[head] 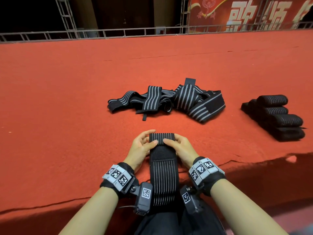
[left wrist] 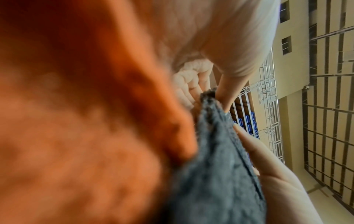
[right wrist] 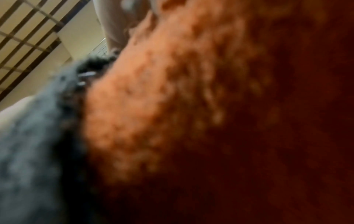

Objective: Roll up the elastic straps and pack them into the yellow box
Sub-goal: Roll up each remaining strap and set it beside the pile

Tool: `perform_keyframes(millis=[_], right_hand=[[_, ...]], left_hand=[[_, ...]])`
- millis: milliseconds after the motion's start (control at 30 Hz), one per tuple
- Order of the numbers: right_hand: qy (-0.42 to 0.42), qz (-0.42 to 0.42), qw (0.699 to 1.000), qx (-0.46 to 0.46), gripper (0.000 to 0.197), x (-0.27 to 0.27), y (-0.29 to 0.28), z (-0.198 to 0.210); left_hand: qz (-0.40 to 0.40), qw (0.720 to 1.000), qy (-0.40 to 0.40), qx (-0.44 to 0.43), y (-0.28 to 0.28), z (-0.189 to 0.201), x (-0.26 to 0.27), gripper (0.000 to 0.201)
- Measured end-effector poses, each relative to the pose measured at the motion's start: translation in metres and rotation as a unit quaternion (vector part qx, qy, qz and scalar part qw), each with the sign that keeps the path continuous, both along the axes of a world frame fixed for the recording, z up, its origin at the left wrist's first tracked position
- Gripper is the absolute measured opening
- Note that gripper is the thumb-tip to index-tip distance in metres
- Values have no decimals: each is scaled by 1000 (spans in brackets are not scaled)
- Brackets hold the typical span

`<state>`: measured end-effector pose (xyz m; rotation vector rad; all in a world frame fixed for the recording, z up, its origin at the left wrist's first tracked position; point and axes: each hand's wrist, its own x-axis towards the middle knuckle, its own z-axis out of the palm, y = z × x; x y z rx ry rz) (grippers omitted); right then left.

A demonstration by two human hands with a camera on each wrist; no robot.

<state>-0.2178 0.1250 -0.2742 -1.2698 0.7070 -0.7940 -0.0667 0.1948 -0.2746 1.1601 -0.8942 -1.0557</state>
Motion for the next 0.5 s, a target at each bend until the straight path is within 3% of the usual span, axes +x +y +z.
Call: perform_keyframes(millis=[233,500], right_hand=[[-92,2,995,40,23,-7,-3,-2],[-63,-22,997,25,39,-6,-2,-3]], left_hand=[[-26,995,-100,12,-3,1,-8,24],[-53,992,-114,19,0,5,-10,27]])
